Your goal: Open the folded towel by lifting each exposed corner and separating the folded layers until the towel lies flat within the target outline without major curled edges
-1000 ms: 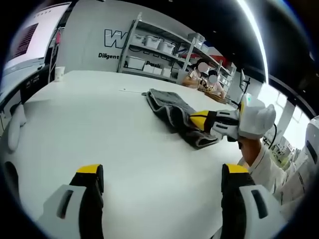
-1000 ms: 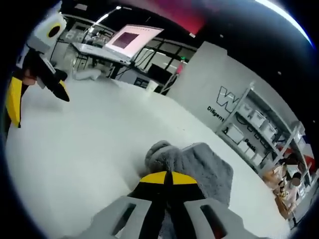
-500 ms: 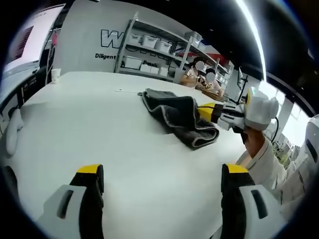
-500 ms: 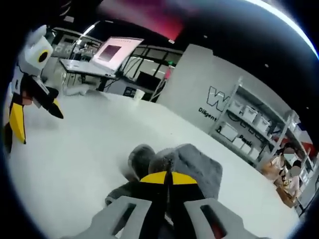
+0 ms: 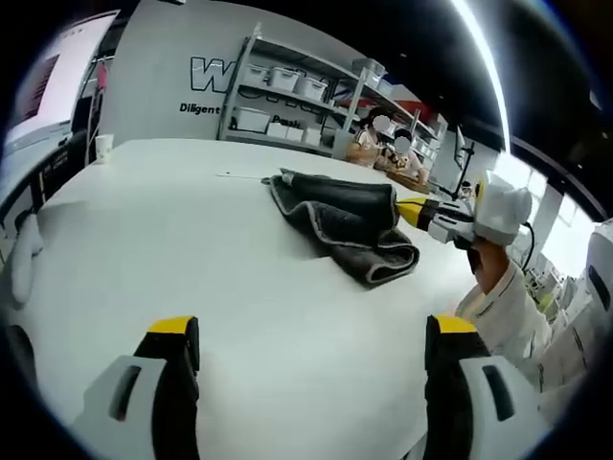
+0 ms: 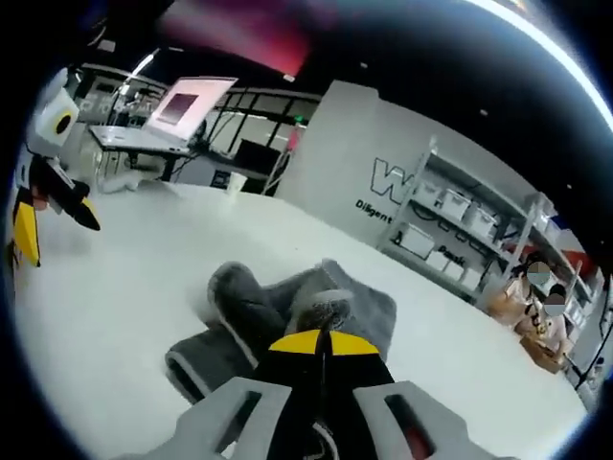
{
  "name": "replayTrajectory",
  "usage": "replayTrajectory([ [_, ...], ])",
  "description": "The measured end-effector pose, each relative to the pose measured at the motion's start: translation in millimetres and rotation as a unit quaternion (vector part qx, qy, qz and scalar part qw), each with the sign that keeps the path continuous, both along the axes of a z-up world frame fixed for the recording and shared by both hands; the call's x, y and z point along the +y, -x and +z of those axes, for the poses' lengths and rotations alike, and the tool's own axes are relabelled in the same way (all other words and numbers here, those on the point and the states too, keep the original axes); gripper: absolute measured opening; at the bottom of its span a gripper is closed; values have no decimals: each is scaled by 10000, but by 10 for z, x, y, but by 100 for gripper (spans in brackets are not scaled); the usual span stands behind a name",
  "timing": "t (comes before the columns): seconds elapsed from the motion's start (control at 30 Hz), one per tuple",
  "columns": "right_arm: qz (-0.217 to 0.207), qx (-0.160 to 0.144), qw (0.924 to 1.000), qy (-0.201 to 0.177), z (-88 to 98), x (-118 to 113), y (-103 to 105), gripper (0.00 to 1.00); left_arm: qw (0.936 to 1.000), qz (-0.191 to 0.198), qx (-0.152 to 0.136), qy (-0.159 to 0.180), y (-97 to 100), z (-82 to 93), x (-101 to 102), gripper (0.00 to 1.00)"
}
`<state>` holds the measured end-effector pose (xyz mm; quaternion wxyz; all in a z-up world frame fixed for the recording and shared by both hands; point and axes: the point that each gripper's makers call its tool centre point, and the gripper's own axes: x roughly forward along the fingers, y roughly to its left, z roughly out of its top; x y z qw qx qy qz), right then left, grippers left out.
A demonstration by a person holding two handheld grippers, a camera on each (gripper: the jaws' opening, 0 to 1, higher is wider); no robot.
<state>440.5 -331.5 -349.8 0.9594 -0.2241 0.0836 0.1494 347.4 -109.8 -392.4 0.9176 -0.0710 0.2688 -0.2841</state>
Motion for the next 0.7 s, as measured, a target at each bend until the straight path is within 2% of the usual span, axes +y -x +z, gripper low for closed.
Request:
replayTrajectory([
  [0.4, -388, 249, 9985, -310, -178, -370, 29, 0, 9999, -118, 61, -18, -34, -43, -101, 97],
  [0.6, -456, 350, 9971, -501, -271, -430, 5, 0, 9999, -150, 47, -35, -47, -39, -127, 97],
  [0.7, -428, 524, 9954, -679, -364, -427, -8, 0, 9998, -161, 69, -32, -49, -48, -142, 97],
])
